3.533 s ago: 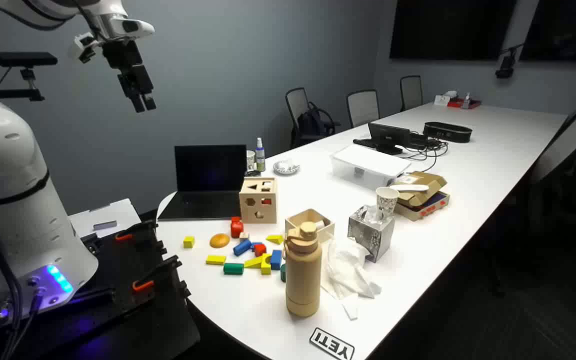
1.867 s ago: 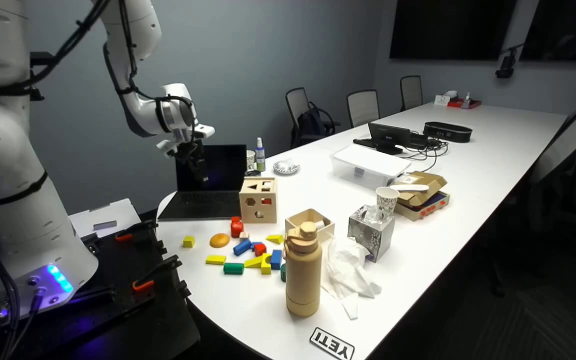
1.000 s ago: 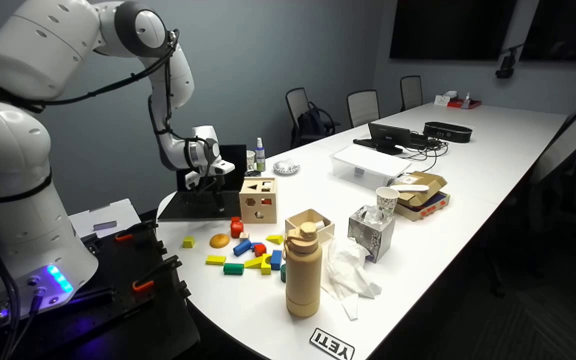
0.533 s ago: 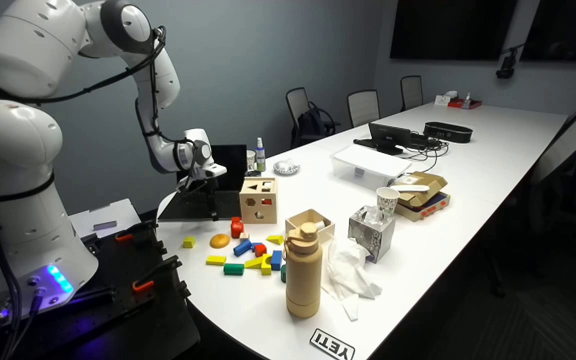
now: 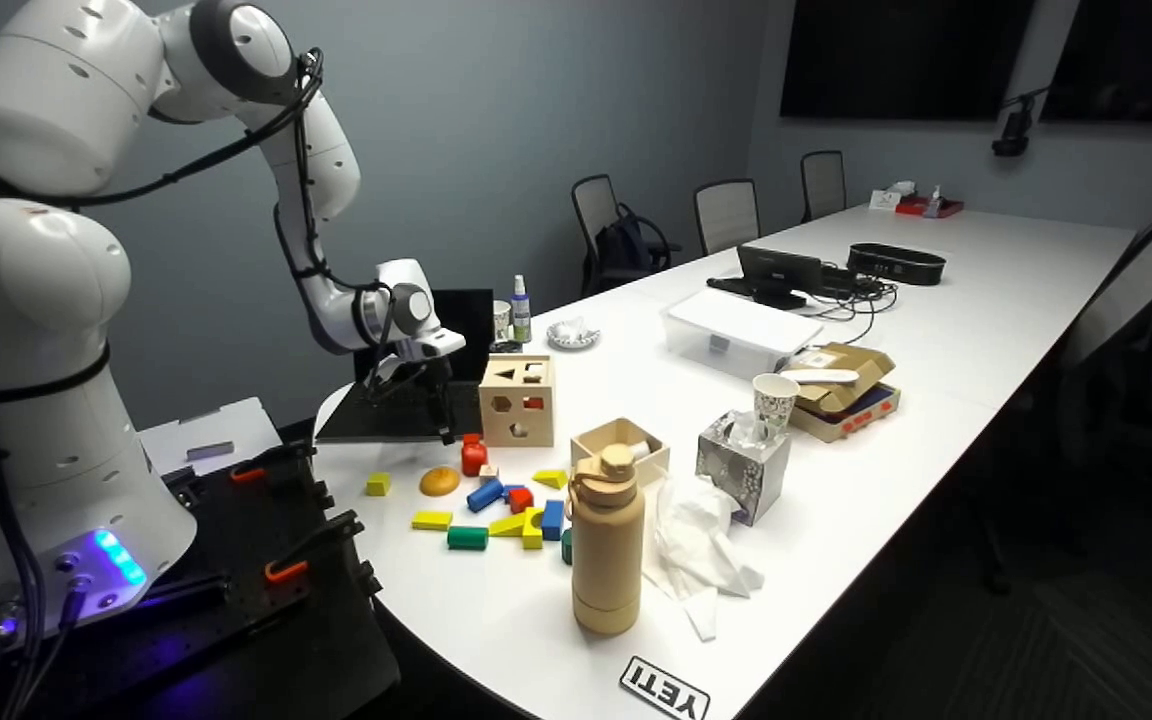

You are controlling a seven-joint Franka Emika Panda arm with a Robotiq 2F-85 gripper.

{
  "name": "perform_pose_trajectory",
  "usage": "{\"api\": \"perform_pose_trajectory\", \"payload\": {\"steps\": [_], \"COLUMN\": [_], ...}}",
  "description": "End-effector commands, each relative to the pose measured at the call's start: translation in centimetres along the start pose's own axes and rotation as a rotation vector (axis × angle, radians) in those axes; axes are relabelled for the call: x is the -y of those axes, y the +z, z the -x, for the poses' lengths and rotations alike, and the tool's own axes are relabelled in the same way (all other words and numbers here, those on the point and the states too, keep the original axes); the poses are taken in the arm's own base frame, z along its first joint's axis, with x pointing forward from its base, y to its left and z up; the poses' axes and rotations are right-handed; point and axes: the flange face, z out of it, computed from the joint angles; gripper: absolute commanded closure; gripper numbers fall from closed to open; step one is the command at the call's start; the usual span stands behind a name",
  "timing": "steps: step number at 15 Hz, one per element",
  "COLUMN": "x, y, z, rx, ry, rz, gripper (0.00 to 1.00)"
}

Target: Put the orange block inside the wooden toy box.

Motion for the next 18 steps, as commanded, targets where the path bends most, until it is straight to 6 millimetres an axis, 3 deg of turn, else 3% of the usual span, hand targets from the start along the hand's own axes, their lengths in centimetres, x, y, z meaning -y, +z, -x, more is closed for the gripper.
{"api": "perform_pose_trajectory", "payload": {"steps": [1, 13, 14, 16, 18], "x": [-0.2, -0.2, -0.3, -0.3, -0.3], "y": [0.7, 2.5, 2.6, 2.7, 2.6], "z": [-1.1, -2.6, -2.6, -2.6, -2.6], "rx": [-0.026, -0.019, -0.017, -0.016, -0.015], "ry": [0.032, 0.065, 0.067, 0.069, 0.068], "rz": [-0.039, -0.105, -0.105, -0.112, -0.119], "gripper": [0.0, 0.0, 0.25, 0.34, 0.5]}}
